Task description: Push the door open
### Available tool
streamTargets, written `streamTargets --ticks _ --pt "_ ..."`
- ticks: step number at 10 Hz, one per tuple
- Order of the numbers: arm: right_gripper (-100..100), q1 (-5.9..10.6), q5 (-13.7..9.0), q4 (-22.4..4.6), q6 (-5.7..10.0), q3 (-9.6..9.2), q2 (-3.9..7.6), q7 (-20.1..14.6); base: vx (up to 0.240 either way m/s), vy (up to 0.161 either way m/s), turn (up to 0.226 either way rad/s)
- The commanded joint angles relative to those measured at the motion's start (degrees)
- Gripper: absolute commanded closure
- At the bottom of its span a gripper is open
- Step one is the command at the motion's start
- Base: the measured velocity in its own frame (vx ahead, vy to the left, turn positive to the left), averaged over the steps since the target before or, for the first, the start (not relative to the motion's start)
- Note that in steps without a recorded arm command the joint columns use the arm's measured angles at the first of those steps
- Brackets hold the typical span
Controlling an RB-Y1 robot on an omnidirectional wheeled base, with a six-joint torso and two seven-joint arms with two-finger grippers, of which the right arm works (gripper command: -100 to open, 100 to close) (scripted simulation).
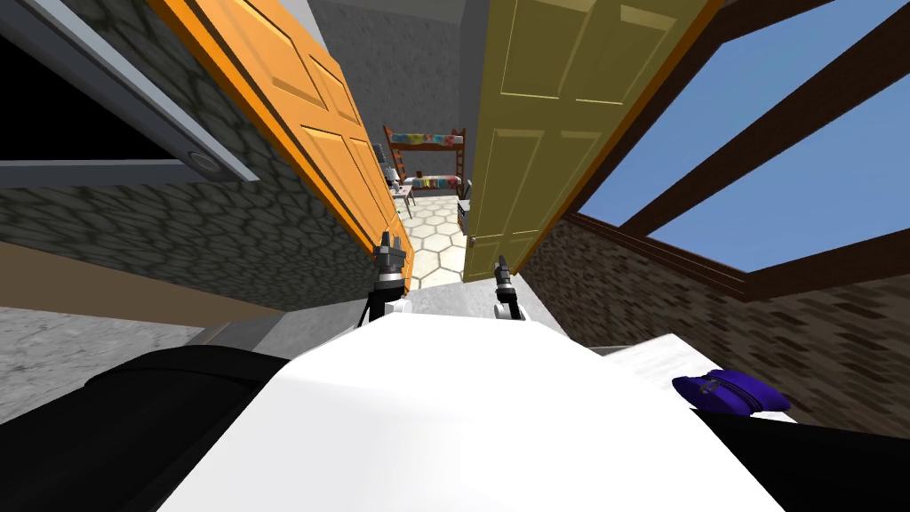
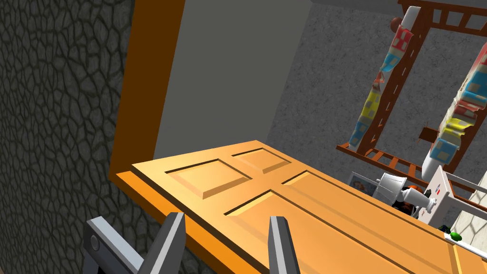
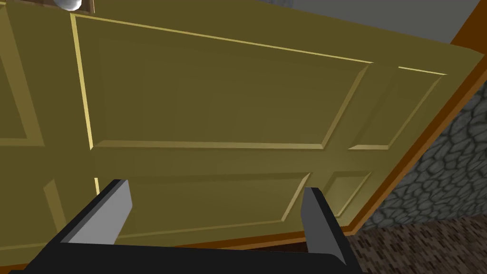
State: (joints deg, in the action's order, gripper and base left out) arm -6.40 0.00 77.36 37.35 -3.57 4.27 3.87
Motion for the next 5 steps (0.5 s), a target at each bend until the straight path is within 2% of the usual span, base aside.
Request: streamTargets --ticks 1,5 --pt "-100 0.73 0.0 -2.4 0.44 -0.21 -0.15 -0.2 0.095 -0.034 0.038" --pt "-100 3.14 -0.1 -9.2 1.68 -0.6 -0.69 -0.6 0.1 -0.033 0.046"
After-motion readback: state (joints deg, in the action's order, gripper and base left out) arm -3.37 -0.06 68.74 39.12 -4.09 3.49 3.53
